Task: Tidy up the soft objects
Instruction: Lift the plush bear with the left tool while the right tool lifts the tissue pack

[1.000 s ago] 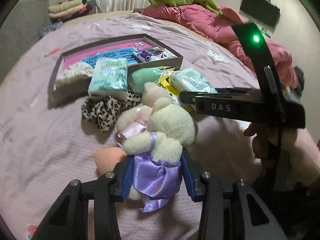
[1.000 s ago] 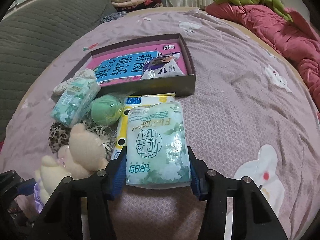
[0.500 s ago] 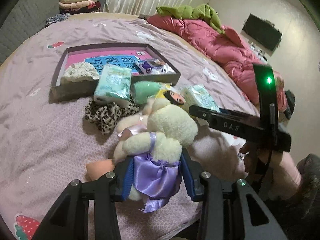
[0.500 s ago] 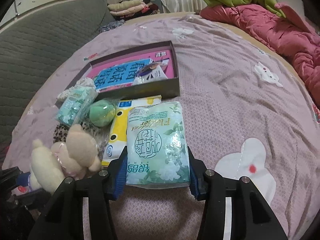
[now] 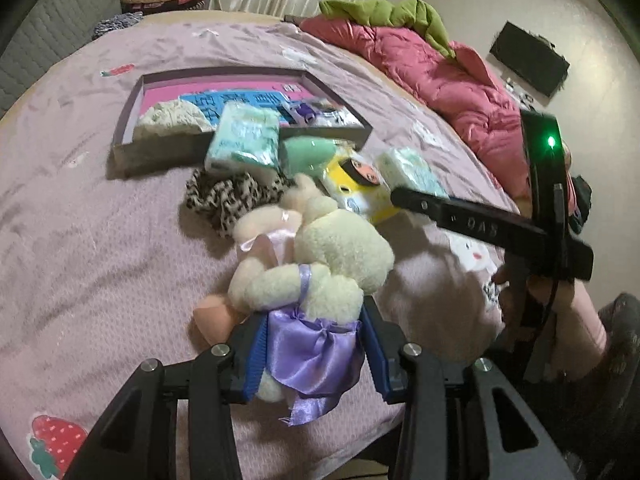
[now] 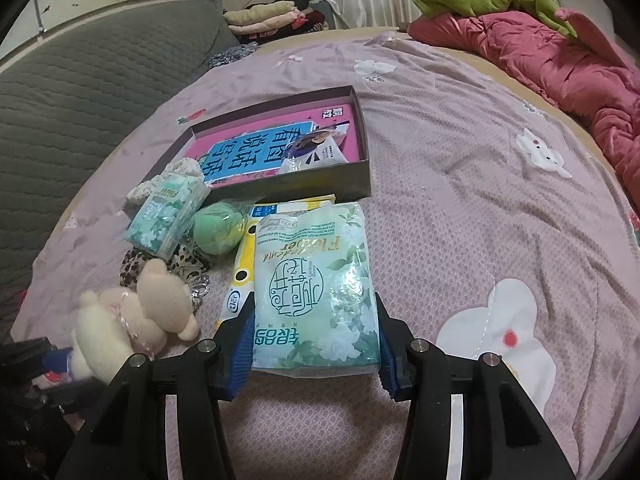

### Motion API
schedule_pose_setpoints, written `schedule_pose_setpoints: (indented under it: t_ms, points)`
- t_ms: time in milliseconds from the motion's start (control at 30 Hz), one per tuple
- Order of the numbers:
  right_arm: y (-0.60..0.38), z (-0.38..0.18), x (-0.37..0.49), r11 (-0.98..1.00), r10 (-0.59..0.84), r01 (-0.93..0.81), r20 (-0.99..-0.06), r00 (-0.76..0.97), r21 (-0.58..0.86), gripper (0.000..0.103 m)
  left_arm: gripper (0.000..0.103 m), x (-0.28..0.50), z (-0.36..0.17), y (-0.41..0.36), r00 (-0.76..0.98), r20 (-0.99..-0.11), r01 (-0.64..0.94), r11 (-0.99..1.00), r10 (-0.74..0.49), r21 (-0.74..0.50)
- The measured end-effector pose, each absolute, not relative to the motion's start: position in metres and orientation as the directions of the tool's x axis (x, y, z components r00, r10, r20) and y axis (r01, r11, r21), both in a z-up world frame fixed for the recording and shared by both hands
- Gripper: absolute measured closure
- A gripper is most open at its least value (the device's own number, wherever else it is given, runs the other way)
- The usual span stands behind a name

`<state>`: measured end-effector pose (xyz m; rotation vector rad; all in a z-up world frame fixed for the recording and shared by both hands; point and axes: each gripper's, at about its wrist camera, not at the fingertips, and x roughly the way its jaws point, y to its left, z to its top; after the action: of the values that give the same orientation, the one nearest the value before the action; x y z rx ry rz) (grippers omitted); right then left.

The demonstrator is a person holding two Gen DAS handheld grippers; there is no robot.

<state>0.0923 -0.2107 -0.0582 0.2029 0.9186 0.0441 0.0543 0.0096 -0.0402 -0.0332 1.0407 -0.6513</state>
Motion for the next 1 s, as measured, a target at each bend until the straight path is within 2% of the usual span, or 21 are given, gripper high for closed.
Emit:
schedule_pose_setpoints:
  t_ms: [367,1000]
  points:
    - [-0.211,-0.059,0.093,0.979,0.129,0.049,-0.782,0.609,0.2,0.051,0.059,0.035,-0.052,-0.003,0.323,-0.837,0.523,0.82,-0.442,-0.232]
    - [-0.212,-0.056,0.092,0.975,0.136,0.054,-0.773,0.62,0.215,0.05,0.057,0.027,-0.074,-0.018,0.238,-0.903,0.512,0.836,-0.357,-0.195]
